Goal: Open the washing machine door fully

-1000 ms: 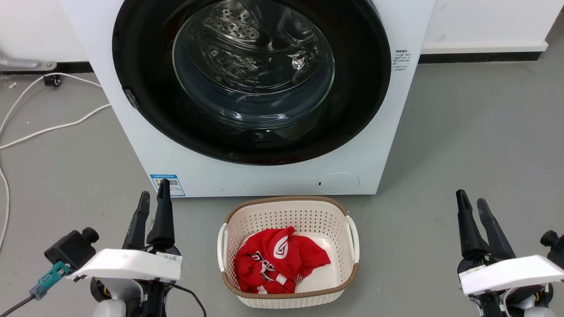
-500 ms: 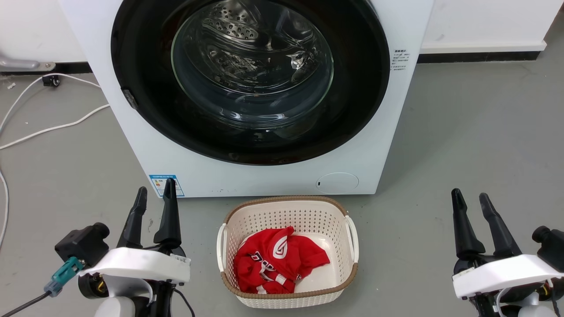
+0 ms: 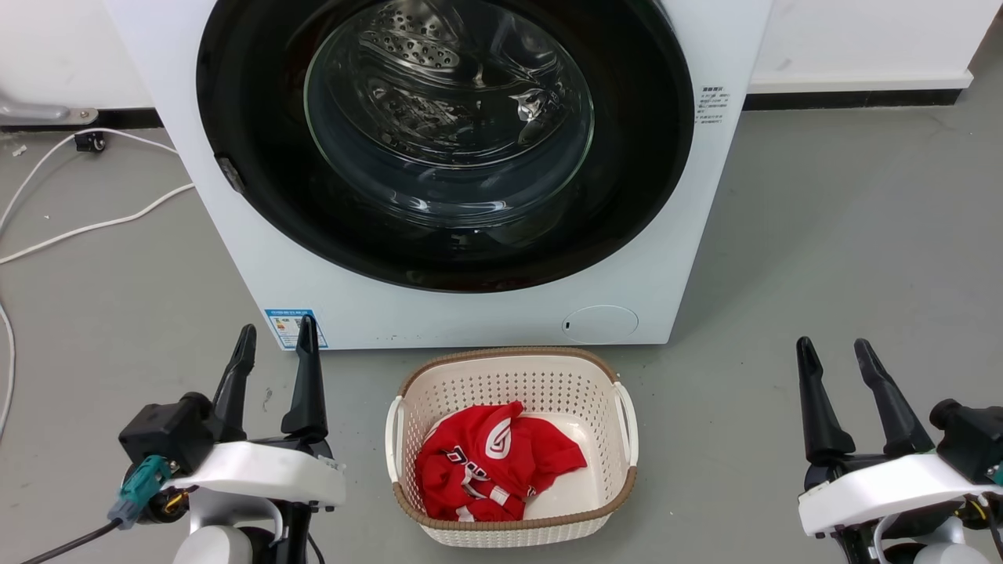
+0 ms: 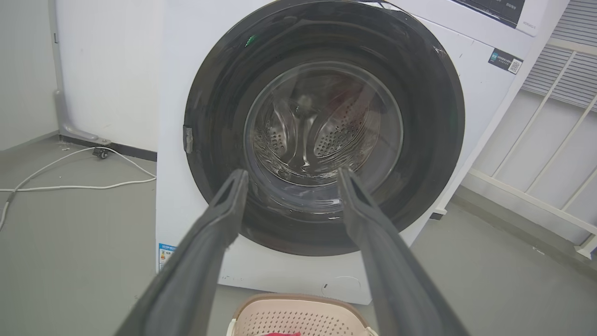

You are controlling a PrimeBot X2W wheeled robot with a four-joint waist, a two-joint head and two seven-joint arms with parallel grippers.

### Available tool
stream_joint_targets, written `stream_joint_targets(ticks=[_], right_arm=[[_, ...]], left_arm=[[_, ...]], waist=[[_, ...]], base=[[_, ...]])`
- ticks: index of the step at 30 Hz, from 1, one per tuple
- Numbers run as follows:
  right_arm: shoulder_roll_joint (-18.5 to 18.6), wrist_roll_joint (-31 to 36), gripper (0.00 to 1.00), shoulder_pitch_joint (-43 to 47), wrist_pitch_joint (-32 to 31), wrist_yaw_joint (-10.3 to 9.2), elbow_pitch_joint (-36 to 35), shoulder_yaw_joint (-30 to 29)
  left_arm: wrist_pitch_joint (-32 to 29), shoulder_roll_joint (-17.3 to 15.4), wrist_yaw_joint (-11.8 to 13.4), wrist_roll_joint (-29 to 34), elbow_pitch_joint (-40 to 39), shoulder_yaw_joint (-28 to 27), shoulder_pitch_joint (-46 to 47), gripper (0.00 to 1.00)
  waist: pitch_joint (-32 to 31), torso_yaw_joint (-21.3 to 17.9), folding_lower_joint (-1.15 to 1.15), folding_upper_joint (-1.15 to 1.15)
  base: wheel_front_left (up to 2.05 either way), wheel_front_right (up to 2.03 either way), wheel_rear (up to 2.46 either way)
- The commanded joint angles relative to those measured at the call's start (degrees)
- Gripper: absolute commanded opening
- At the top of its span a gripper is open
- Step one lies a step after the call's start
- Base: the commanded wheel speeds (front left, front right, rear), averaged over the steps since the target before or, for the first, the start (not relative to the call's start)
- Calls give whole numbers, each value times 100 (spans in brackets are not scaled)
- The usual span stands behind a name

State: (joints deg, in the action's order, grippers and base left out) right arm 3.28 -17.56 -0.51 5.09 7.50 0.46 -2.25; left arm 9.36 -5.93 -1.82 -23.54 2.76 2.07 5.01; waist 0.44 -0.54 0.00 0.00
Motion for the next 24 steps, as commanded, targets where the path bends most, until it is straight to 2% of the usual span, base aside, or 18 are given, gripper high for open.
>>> stream_joint_targets(ticks=[1, 16, 24], right_arm=[[-15, 184, 100, 29, 22, -2, -79, 5], [-28, 872, 100, 89, 22, -2, -181, 61], [-35, 1154, 100, 126, 54, -2, -237, 63]], left_arm=[[56, -52, 47, 186, -76, 48, 5, 100], [255, -138, 218, 842, -35, 167, -39, 100], [347, -106, 203, 1133, -60, 59, -109, 100]], waist=[[2, -4, 0, 0], [15, -32, 0, 0], [14, -37, 0, 0]], base=[[0, 0, 0], [0, 0, 0], [0, 0, 0]])
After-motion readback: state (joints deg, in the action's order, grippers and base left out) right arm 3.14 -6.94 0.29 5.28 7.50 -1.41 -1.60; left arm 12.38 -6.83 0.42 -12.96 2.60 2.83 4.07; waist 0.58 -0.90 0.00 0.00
